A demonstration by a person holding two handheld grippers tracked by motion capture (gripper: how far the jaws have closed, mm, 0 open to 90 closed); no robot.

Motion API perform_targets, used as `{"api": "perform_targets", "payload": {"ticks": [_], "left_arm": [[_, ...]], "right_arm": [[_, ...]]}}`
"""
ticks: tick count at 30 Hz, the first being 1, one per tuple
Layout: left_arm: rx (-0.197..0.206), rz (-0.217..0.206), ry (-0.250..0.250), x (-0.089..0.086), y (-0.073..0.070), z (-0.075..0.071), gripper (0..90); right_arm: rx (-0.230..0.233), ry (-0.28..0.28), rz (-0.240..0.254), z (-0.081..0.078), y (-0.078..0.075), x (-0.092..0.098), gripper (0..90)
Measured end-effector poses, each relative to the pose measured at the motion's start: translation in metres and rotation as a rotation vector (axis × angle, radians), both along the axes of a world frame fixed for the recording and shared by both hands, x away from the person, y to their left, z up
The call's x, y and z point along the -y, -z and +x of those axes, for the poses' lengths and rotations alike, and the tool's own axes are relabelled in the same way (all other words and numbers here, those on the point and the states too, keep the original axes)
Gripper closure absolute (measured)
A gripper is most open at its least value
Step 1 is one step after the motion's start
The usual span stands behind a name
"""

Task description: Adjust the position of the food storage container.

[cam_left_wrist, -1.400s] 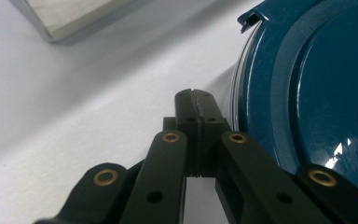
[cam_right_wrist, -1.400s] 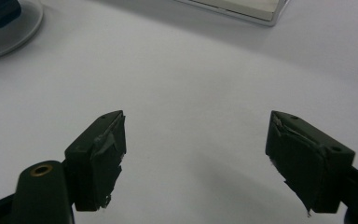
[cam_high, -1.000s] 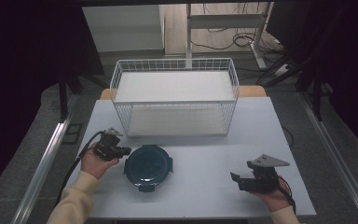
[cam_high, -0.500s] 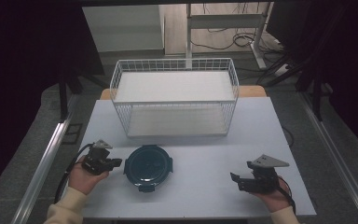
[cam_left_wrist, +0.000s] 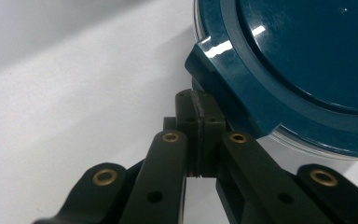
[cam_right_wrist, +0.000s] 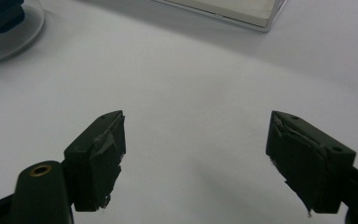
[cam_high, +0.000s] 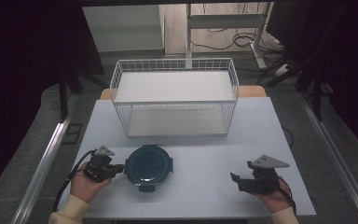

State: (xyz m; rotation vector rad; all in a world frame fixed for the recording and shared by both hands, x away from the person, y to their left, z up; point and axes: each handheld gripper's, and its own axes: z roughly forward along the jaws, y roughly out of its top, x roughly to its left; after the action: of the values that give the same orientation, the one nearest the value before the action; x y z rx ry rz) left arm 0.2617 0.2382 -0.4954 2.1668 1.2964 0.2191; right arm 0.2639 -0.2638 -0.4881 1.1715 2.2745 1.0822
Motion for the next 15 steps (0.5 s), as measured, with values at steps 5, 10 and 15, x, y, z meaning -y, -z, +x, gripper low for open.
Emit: {"api": "perform_targets", "payload": {"ticks": [5,10,15], "left_arm": [[-0.005,-0.023,-0.004,0.004,0.001,0.000,90.0],[-0.028,-0.018,0.010,0.015,0.008,-0.001,90.0],[-0.033,-0.040,-0.006,0.018,0.008,-0.001,90.0]], "right_arm": [[0.002,0.004,0.004,0.000,-0.001,-0.001,19.7],[0.005,0.002,0.002,-0.001,-0.002,-0.001,19.6],[0.010,0.007,0.003,-0.001,-0.002,0.000,19.7]]}}
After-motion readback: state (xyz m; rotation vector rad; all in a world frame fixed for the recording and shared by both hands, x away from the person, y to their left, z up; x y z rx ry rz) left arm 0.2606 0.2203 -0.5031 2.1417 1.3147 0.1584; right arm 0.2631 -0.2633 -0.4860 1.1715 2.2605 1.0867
